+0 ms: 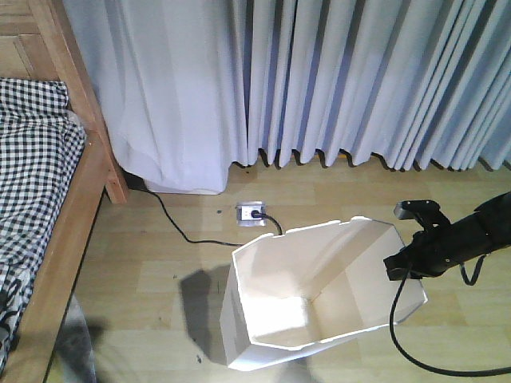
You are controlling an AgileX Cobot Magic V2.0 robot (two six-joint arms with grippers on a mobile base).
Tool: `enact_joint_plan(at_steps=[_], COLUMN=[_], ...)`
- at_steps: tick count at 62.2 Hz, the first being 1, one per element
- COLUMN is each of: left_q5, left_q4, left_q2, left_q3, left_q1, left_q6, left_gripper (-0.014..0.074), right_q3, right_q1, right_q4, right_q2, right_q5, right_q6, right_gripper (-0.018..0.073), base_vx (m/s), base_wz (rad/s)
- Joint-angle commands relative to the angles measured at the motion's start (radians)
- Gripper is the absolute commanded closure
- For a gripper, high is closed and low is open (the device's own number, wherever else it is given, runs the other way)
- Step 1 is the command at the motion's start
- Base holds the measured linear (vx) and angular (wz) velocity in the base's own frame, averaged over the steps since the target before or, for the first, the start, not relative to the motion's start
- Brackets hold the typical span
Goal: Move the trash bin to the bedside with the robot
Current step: 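Drive closer to the bed end, keeping the bin in the right gripper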
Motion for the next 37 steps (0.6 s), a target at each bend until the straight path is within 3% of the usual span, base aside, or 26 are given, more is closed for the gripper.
enact_joint_plan(at_steps=[1,37], left_q5=[-0.069,-0.069], left_q4=[-0.004,-0.004], left_q2=[-0.014,-0.014], left_q3=[0.012,0.012], left_q1=[0.000,0.000], left_q6=[-0.006,-0.006], left_gripper=[0.0602,0.0602], right_q3=[-0.013,-0.013], right_q1=[-0.003,-0.003], right_q4=[0.062,0.062], right_q2=[-0.075,-0.075], right_q5=[0.175,0.175], right_q6=[0.005,0.005], right_gripper=[0.0564,0.0564], base_vx=[0.15,0.14], base_wz=[0.04,0.01])
